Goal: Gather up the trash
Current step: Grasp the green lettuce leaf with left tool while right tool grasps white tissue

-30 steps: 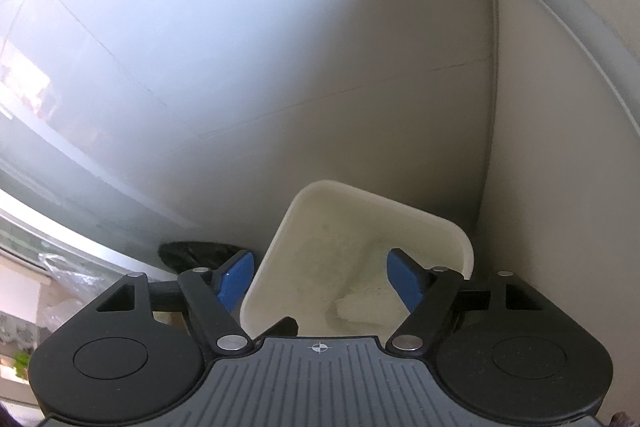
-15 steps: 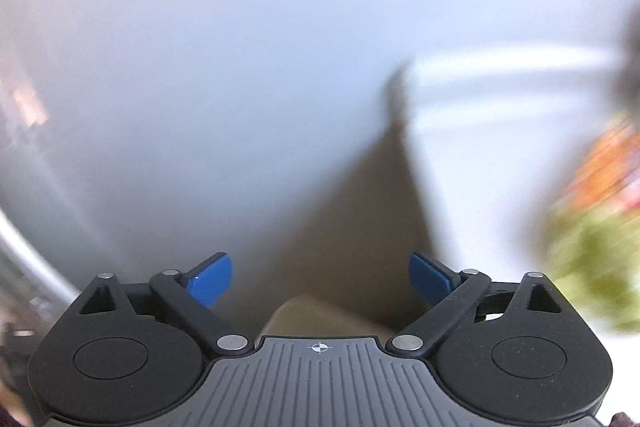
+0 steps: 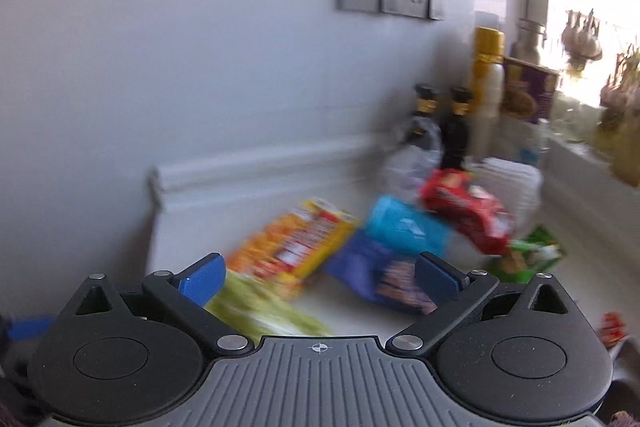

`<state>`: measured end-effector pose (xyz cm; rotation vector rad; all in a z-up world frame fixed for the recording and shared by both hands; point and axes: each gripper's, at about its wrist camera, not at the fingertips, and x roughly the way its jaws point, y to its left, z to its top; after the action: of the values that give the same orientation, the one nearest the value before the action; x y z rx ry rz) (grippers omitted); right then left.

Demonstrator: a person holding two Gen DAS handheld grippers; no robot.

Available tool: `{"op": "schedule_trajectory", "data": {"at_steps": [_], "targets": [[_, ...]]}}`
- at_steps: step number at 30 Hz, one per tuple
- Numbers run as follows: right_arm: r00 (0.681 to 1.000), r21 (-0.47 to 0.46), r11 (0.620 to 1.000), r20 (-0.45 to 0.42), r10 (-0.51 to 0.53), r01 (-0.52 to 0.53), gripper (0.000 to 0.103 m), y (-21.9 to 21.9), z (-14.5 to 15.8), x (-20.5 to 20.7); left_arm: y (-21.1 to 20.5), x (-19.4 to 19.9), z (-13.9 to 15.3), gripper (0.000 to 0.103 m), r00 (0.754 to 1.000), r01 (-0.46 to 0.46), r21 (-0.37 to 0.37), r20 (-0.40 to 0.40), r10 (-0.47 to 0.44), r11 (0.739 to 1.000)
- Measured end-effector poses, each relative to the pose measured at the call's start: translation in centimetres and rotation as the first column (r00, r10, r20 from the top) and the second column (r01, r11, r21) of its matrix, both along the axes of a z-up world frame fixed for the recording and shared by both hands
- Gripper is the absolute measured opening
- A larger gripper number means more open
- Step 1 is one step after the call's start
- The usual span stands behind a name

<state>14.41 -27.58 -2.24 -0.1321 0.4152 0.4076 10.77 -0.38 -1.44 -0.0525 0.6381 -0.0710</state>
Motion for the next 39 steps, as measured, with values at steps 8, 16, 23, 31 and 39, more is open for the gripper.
{"op": "schedule_trajectory", "data": {"at_steps": [8, 16, 23, 31, 39], "targets": [[0.996, -0.057, 0.998, -0.083, -0.038, 0.034, 0.102, -5.2, -2.6, 2.7, -3.6, 5.4, -1.0, 0.096, 0.993, 0.12, -0.015, -0.013, -0.12, 0.993], [0.979, -0.028, 0.997, -0.191, -0.071, 0.067, 0.1, -7.2, -5.0, 4.8, -5.0, 6.5, -2.1, 0.074, 0.988, 0.137, -0.067, -0.065, -0.141, 0.988], [0.975, -0.081, 0.994, -0.203, -0.095, 0.08, 0.08, -7.5, -6.0, 5.4, -6.1, 6.3, -2.0, 0.044, 0.993, 0.101, -0.026, -0.058, -0.102, 0.995], [0.967, -0.143, 0.982, -0.203, -0.151, 0.123, 0.026, -7.7, -7.1, 6.1, -6.4, 6.0, -1.5, 0.001, 0.997, 0.072, -0.005, -0.04, -0.073, 0.997], [0.982, -0.042, 0.993, -0.154, -0.114, 0.109, 0.01, -8.5, -5.3, 5.2, -6.8, 4.8, -0.6, 0.0, 0.996, 0.092, -0.038, 0.001, -0.092, 0.995]]}}
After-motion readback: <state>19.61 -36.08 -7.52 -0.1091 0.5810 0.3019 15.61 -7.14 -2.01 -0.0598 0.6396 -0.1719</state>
